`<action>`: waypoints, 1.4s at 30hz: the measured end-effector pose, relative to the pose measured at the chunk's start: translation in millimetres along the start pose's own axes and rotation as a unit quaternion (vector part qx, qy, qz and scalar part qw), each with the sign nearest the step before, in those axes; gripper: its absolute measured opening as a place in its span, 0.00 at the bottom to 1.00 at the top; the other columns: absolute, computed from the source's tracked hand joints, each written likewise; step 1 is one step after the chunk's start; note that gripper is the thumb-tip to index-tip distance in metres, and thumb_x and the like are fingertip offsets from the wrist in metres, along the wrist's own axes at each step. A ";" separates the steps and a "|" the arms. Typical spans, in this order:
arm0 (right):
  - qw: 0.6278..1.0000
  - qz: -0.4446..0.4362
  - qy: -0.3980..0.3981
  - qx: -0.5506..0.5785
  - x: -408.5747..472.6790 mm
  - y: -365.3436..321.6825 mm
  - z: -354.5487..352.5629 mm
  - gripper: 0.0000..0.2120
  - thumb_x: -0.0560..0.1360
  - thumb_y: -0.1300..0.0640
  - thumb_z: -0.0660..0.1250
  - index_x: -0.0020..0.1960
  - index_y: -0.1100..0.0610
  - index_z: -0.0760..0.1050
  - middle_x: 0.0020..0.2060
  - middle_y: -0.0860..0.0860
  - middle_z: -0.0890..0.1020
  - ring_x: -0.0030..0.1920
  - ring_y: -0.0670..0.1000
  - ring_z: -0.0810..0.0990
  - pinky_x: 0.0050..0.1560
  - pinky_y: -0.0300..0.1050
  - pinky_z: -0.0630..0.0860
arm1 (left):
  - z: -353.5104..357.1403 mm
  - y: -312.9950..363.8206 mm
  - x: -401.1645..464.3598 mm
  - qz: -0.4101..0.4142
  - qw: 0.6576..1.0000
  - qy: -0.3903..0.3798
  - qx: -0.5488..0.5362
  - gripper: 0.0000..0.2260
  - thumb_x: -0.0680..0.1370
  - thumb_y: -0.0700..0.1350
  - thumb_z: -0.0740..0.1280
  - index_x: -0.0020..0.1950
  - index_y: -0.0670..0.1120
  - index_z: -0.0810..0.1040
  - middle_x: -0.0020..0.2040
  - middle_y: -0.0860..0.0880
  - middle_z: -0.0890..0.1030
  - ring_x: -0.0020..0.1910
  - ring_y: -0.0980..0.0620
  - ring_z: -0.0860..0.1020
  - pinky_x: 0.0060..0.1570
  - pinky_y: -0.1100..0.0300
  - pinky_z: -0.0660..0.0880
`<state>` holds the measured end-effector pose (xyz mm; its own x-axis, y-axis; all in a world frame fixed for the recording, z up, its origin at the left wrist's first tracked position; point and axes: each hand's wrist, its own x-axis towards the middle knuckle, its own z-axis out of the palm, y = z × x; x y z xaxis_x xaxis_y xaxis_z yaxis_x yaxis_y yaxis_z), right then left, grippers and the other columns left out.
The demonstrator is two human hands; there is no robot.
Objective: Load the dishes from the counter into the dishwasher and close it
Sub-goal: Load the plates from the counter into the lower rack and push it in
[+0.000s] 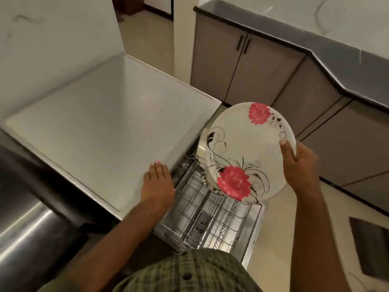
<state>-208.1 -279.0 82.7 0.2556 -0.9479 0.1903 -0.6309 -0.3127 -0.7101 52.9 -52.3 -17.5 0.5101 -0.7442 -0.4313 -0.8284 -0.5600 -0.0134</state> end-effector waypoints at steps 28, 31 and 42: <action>0.856 0.082 -0.377 -0.343 -4.6 216.9 216.1 0.11 0.79 0.65 0.66 0.57 0.55 0.80 0.40 0.51 0.81 0.40 0.52 0.81 0.43 0.49 0.83 | 2.6 7.6 6.3 -0.023 0.993 -0.065 0.097 0.46 0.85 0.62 0.55 0.78 0.33 0.28 0.79 0.30 0.32 0.82 0.33 0.37 0.82 0.41 0.49; 0.858 0.120 -0.391 -0.312 -6.6 210.5 219.8 0.06 0.78 0.61 0.69 0.55 0.57 0.79 0.39 0.49 0.79 0.38 0.49 0.79 0.41 0.45 0.84 | 1.8 8.1 5.8 -0.021 0.992 -0.071 0.098 0.46 0.85 0.62 0.55 0.78 0.33 0.28 0.79 0.31 0.32 0.81 0.33 0.36 0.82 0.41 0.49; 0.840 0.032 -0.408 -0.356 -23.7 169.1 234.8 0.09 0.79 0.64 0.66 0.57 0.56 0.78 0.39 0.50 0.77 0.40 0.53 0.79 0.43 0.50 0.82 | -2.5 10.6 5.6 -0.025 0.995 -0.067 0.069 0.44 0.85 0.60 0.55 0.78 0.33 0.29 0.79 0.30 0.32 0.82 0.33 0.37 0.82 0.41 0.49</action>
<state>-148.8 -294.9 -201.0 0.4377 -0.6974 -0.5674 -0.8668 -0.4950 -0.0603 47.6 -63.3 -17.8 0.5232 -0.6567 -0.5432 -0.8318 -0.5321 -0.1580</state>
